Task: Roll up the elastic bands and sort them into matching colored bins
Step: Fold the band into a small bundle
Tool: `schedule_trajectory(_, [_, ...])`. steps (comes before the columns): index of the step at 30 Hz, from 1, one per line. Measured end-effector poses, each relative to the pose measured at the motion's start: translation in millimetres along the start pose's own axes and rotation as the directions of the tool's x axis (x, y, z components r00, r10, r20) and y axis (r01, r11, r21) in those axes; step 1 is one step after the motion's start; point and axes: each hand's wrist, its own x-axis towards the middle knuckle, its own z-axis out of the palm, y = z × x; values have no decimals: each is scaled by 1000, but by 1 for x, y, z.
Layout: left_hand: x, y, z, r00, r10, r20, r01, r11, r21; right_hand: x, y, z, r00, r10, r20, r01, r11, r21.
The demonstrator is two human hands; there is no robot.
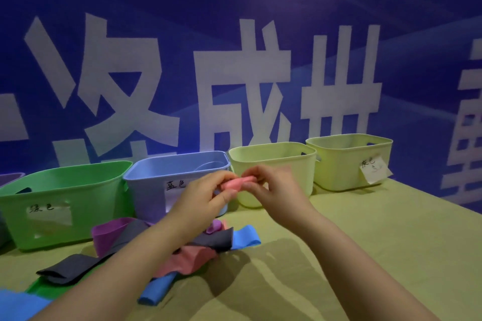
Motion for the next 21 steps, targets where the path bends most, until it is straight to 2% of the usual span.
schedule_trajectory(7, [104,-8,63,999,21,27,-26,982,187,59,88,-28,991,118,-70,-126,983,-130])
schedule_trajectory(11, [144,-31,92,999,4,-42,6,970,244,94,128,-24,980,114,-161,-150,961,-233])
schedule_trajectory(18, [171,-66,110,992,-100,-83,121,942,312,126,158,-1,980,158,-120,-190,918,-347])
schedule_trajectory(21, [161,-66,105,988,-36,-149,83,944,319,123,153,-3,978,149,-144,-189,924,-331])
